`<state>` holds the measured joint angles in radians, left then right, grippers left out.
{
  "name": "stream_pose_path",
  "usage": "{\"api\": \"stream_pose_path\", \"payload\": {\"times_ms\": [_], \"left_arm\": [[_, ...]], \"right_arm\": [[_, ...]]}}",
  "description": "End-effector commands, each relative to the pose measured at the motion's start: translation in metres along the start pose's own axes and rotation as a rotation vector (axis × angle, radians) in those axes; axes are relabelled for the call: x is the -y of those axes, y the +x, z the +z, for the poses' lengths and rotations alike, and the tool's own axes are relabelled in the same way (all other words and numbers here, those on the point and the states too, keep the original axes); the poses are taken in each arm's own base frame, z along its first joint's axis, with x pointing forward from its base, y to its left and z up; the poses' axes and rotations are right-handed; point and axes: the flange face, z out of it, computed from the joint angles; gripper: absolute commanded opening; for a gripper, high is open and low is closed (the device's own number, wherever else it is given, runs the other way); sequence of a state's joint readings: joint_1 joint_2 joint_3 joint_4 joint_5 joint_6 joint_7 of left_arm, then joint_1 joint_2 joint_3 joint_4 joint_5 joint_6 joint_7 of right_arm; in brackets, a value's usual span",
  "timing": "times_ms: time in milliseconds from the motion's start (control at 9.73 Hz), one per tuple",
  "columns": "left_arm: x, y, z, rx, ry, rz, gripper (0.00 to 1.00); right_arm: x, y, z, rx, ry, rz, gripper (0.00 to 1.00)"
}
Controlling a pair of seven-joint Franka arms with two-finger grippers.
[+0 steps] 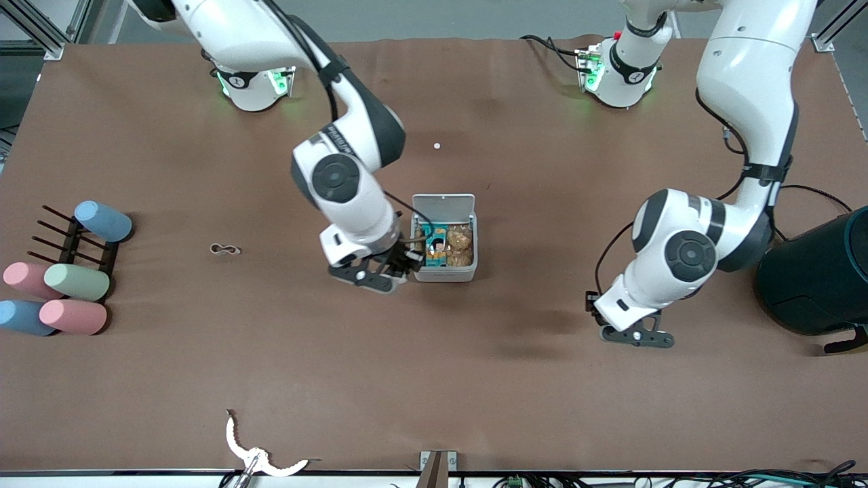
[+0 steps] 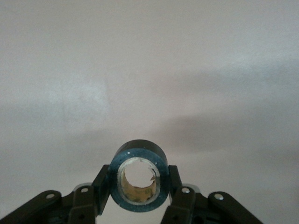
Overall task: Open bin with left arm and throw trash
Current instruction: 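Drop the black packet into the white bin with the right gripper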
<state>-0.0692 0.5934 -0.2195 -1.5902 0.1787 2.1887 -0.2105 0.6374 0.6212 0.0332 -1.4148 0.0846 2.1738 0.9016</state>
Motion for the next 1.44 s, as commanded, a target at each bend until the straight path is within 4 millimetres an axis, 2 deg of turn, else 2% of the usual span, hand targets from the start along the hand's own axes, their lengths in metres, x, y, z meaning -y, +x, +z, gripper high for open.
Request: {"api": "stream_pose_path", "payload": {"times_ms": [0, 205, 514, 616, 719, 925, 1027, 1233, 1336], "left_arm": [[-0.009, -0.003, 0.005, 0.024, -0.011, -0.007, 0.00], [-0.010, -0.004, 0.006, 0.032, -0.031, -0.021, 0.00], [-0.011, -0.003, 0.007, 0.032, -0.031, -0.021, 0.00], [-0.012, -0.004, 0.007, 0.032, -0.031, -0.019, 0.00], [-0.013, -0.004, 0.007, 0.032, -0.031, -0.018, 0.00], [-0.014, -0.003, 0.006, 0.031, -0.031, -0.018, 0.00], [-0.015, -0.004, 0.006, 0.032, -0.031, -0.016, 0.00], [-0.015, -0.004, 0.006, 0.032, -0.031, -0.016, 0.00], [-0.016, -0.003, 0.005, 0.031, -0.031, -0.017, 0.00]], "right_arm": [[0.026, -0.036, 0.020, 0.002, -0.026, -0.095, 0.03], [0.033, -0.052, 0.028, -0.004, -0.050, -0.135, 0.06], [0.028, -0.057, 0.037, 0.014, -0.071, -0.126, 0.09], [0.026, -0.054, 0.038, 0.015, -0.072, -0.130, 0.17], [0.026, -0.055, 0.039, 0.016, -0.074, -0.135, 0.49], [0.025, -0.058, 0.042, 0.022, -0.081, -0.142, 0.71], [0.024, -0.058, 0.041, 0.028, -0.093, -0.133, 0.80], [0.018, -0.046, 0.032, 0.032, -0.093, -0.113, 0.82], [0.008, -0.029, 0.022, 0.034, -0.092, -0.083, 0.82]]}}
